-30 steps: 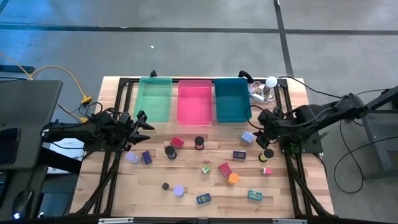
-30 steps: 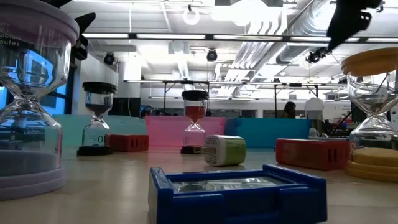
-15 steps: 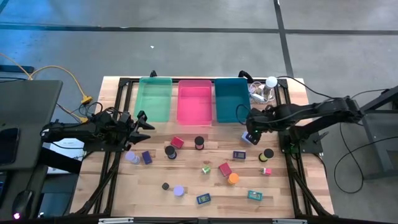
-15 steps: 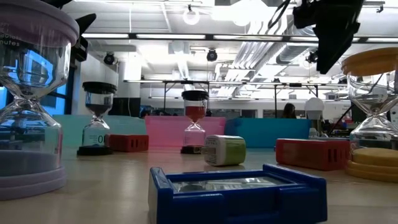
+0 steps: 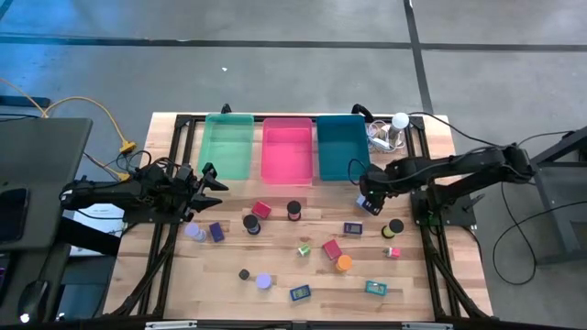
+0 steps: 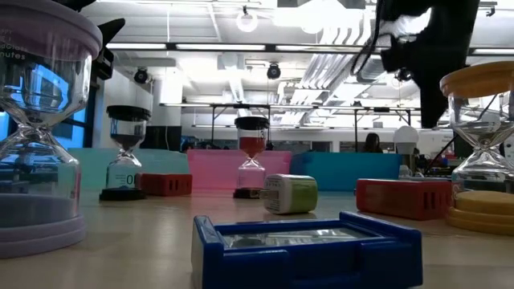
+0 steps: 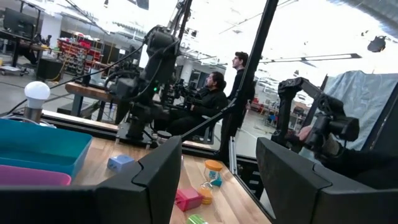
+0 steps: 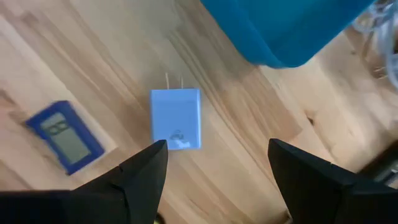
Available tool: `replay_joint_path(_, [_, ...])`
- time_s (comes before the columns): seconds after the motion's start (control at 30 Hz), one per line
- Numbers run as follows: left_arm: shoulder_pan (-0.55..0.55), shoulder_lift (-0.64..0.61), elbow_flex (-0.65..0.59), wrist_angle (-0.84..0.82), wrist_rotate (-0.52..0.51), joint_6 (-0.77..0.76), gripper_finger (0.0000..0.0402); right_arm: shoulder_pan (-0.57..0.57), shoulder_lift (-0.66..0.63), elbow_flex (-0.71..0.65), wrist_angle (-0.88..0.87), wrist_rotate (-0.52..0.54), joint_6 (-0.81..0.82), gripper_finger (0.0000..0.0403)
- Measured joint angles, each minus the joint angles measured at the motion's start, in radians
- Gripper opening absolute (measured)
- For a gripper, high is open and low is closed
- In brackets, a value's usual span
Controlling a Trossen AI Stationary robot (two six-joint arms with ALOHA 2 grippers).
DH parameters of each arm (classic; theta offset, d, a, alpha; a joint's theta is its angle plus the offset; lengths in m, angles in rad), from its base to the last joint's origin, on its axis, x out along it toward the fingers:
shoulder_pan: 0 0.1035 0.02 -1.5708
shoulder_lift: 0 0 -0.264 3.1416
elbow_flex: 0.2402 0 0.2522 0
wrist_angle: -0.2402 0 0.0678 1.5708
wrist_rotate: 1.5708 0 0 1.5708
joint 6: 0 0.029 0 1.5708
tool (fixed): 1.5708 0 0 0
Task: Pick & Place Office items
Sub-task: Put the top white charger adapter into the blue bin
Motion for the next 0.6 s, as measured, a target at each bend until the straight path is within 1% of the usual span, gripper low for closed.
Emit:
replay_joint_path(0.17, [0.0, 0.0, 0.0, 0.0, 0.0, 0.0, 0.0203, -0.031, 0.0, -0.061, 0.087, -0.018, -0.044, 0.0268])
replay_joint_path(0.33, [0.0, 0.0, 0.0, 0.0, 0.0, 0.03, 0.0203, -0.037, 0.0, -0.062, 0.093, -0.021, -0.051, 0.0268])
replay_joint_path(0.5, [0.0, 0.0, 0.0, 0.0, 0.0, 0.077, 0.0203, -0.036, 0.0, -0.062, 0.099, -0.096, -0.107, 0.0268])
replay_joint_path(0.6, [0.0, 0.0, 0.0, 0.0, 0.0, 0.079, 0.0203, -0.037, 0.001, -0.062, 0.113, -0.086, -0.103, 0.0268])
